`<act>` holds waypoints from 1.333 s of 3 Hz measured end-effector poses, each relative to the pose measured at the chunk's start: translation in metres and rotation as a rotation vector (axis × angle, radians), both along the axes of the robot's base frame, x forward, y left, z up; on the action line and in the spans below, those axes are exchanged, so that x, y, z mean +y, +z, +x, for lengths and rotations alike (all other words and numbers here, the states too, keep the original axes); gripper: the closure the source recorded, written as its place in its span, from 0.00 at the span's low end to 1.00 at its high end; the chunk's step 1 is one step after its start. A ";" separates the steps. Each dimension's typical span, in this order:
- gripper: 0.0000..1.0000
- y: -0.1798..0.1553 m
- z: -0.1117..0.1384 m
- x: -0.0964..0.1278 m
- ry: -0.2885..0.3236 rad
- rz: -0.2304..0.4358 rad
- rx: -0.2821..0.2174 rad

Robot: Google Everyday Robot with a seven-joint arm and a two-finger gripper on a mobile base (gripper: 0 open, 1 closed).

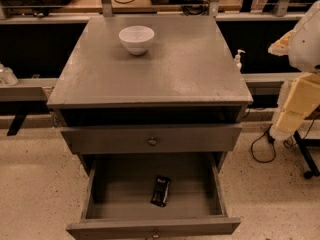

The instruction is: Pick rxbar chocolate from middle drawer and place on counter

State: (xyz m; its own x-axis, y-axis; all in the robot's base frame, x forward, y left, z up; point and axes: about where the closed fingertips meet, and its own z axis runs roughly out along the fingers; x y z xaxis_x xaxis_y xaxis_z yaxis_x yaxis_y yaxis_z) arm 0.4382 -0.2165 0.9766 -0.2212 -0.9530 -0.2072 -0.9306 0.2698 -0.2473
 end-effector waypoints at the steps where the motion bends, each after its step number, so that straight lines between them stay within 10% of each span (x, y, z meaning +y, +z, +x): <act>1: 0.00 0.000 0.000 0.000 0.000 0.000 0.000; 2: 0.00 0.006 0.004 -0.001 0.020 0.020 -0.015; 4: 0.00 -0.057 0.003 0.108 0.404 0.142 -0.096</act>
Offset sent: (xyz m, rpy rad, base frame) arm 0.0092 -0.0051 0.0092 0.0469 -0.0121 0.0491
